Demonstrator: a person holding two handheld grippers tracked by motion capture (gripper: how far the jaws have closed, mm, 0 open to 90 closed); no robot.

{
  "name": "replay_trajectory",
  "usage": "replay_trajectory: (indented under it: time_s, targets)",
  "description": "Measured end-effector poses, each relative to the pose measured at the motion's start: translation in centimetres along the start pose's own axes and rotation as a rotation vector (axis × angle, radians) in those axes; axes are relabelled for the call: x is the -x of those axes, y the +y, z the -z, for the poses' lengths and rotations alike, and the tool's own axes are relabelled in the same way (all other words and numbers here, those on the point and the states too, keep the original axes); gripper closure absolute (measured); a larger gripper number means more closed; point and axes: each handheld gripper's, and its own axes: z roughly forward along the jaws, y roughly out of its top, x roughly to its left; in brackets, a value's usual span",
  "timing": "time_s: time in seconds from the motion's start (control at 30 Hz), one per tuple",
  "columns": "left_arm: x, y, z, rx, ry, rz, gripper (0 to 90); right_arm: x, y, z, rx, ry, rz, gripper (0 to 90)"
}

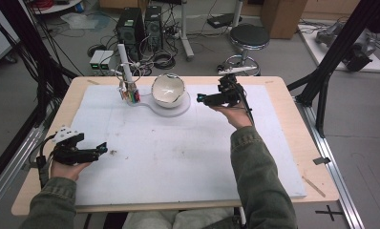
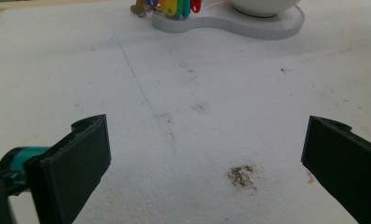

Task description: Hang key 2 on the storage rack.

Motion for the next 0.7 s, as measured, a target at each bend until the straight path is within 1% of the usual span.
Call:
replay_trajectory:
  time_s: [0.07, 0.2, 0.27, 0.37, 0.43, 0.57, 0.7]
  targets:
    - [0.0, 0.0, 0.0, -0.001, 0.0, 0.0, 1.7, 0.2, -0.5, 0.2, 0.001, 0.0, -0.006, 0.9]
    - [0.1, 0.0, 0.1, -0.001, 0.001, 0.002, 1.8, 0.3, -1.5, 0.6, 0.006, -0.019, -0.008, 0.9]
    - [0.0, -0.1, 0.2, -0.005, 0.0, -0.002, 1.7, 0.4, -2.1, 0.9, 0.016, -0.022, -0.005, 0.9]
    - [0.0, -0.1, 0.2, -0.006, 0.003, -0.001, 1.8, 0.3, -2.9, 1.3, 0.014, -0.041, 0.005, 0.9]
    - [0.0, -0.1, 0.3, -0.007, 0.003, 0.0, 1.7, 0.4, -3.6, 1.6, 0.018, -0.042, -0.003, 0.9]
    - [0.0, -0.2, 0.3, -0.007, 0.006, 0.0, 1.8, 0.4, -4.8, 2.0, 0.021, -0.058, 0.008, 0.9]
    - [0.1, -0.2, 0.2, -0.007, 0.005, 0.001, 1.7, 0.4, -5.8, 2.2, 0.01, -0.075, 0.022, 0.9]
